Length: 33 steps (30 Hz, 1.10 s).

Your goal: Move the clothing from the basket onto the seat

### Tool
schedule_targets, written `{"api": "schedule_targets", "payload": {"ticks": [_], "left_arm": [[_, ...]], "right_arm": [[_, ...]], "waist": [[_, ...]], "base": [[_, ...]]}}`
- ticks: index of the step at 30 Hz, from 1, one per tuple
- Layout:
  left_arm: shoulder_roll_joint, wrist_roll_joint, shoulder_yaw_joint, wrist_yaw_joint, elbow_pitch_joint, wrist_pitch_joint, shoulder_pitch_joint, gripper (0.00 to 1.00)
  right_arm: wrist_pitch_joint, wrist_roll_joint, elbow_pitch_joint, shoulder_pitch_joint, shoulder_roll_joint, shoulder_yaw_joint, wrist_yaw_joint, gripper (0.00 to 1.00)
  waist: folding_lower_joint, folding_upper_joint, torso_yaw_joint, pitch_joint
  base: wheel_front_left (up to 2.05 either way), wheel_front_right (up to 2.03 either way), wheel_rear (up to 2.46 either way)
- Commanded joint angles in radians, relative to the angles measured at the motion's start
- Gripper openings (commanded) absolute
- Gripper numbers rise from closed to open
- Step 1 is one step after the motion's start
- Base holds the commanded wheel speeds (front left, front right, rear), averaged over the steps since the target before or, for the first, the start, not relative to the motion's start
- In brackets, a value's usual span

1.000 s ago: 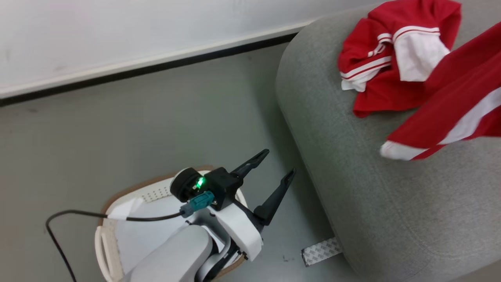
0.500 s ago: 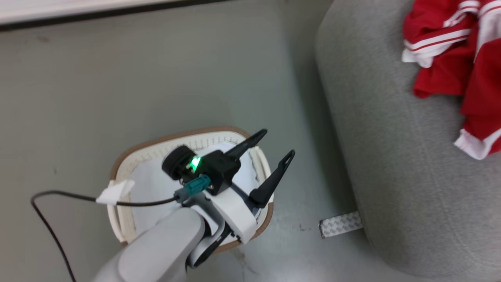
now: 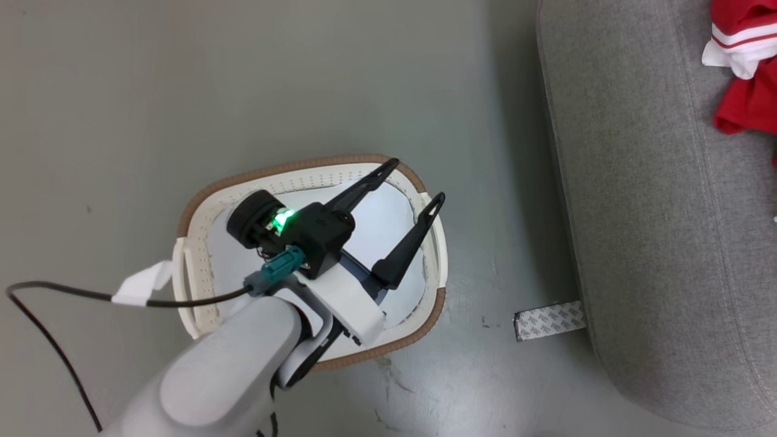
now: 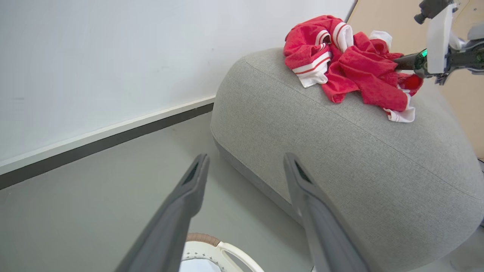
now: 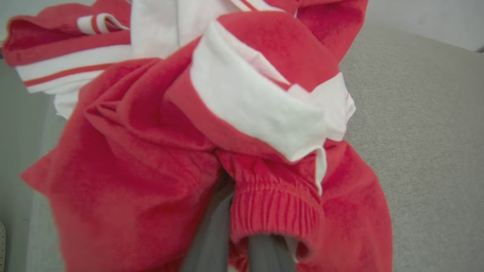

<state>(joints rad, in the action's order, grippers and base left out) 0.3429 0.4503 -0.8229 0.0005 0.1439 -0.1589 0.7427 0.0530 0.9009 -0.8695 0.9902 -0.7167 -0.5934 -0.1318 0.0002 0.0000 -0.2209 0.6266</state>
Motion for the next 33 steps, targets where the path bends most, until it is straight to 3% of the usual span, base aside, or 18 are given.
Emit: {"api": "schedule_targets", "payload": {"ticks": [1,8,18,21,26,33], "left_arm": [[0.007,-0.005,0.005,0.006,-0.003,-0.014,0.011,1.0],[0.012,0.025,0.02,0.017,0.027,-0.045,-0.034,1.0],[0.004,0.076,0.055,0.046,0.065,-0.084,-0.129,1.0],[0.005,0.098,0.076,0.059,0.067,-0.092,-0.163,1.0],[0.022,0.134,0.138,0.09,0.076,-0.102,-0.243,1.0],[0.04,0.172,0.26,0.138,0.065,-0.106,-0.36,1.0]], "right_arm": [[-0.002,0.01,-0.02,0.012,0.001,-0.015,0.002,1.0],[0.054,0.078,-0.009,-0.042,-0.016,-0.083,0.002,1.0],[0.144,0.095,0.084,-0.132,-0.127,-0.197,0.002,1.0],[0.098,0.072,0.132,-0.143,-0.164,-0.206,0.002,1.0],[-0.001,0.042,0.251,-0.172,-0.159,-0.201,0.002,1.0],[-0.136,-0.005,0.396,-0.27,-0.111,-0.156,0.002,1.0]], "waist": [[-0.0002,0.0,-0.002,-0.014],[-0.0002,0.0,0.004,-0.112],[-0.0002,0.0,0.044,-0.304],[-0.0002,0.0,0.068,-0.376],[-0.0002,0.0,0.104,-0.49],[-0.0002,0.0,0.142,-0.589]], "base": [[0.0,0.0,0.0],[0.0,0.0,0.0],[0.0,0.0,0.0],[0.0,0.0,0.0],[0.0,0.0,0.0],[0.0,0.0,0.0]]}}
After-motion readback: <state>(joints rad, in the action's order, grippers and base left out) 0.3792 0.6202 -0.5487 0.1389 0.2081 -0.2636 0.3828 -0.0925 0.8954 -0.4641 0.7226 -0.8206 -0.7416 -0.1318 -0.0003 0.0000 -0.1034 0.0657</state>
